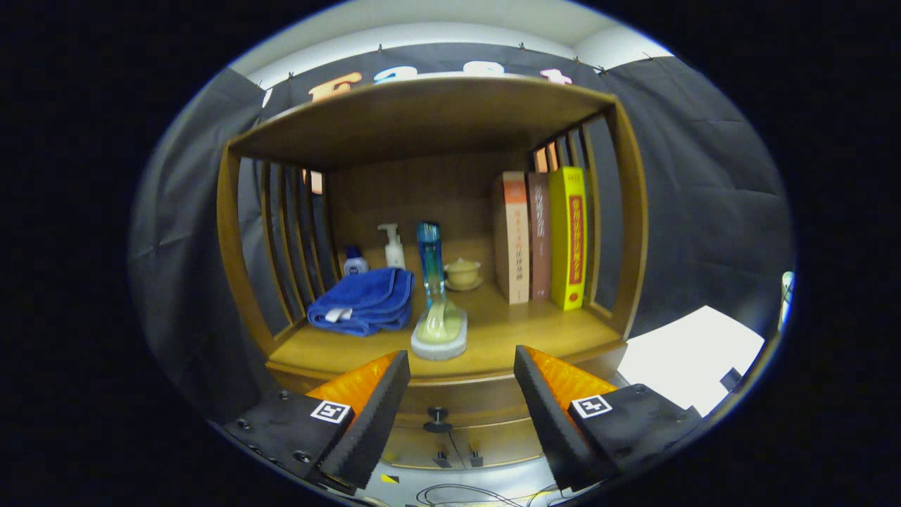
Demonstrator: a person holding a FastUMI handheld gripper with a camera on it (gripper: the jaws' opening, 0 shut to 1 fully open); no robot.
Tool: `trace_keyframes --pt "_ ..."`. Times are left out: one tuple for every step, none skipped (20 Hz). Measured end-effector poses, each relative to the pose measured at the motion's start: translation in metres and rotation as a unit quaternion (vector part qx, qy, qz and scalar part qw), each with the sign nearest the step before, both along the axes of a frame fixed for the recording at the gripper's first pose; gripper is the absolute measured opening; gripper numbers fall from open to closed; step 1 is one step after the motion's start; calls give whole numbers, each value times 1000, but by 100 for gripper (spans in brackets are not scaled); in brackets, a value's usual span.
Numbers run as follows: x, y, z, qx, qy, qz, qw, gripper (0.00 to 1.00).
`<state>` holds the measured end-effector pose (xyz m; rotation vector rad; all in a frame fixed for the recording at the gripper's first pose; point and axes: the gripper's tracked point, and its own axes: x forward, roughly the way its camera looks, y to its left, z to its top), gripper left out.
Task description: Pull open the drawer, take out the items inside it, and place them on the countertop above the cabinet.
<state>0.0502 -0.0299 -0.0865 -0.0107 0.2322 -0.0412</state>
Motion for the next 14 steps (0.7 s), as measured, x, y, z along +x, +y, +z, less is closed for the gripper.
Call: trace_keyframes --pt "-1 -5 20 -3 -5 1 1000 99" --pt "-2 -9 41 -6 -12 3 1000 99" --pt "-3 -15 61 -11 -19 3 1000 99" --pt "-5 -21 83 -15 -28 2 1000 99" --pt "-4 -28 102 -20 -36 1 999 99" --pt "-6 -36 121 -27 -44 -2 999 99" --pt "-8 -42 139 -34 -53 -5 998 99" --pt "-8 -48 156 -40 -60 -8 997 99" --pt "-9 -52 175 -46 -69 -6 997 99" --pt "-11 -55 189 -51 -72 -5 996 99" --pt "-11 -60 199 -55 -76 -6 996 99" --pt "-10 -64 206 -56 -80 -8 995 99" --pt "-11 -66 215 -54 -85 -9 995 99" --pt "-13 -67 223 -53 -91 -9 994 99"
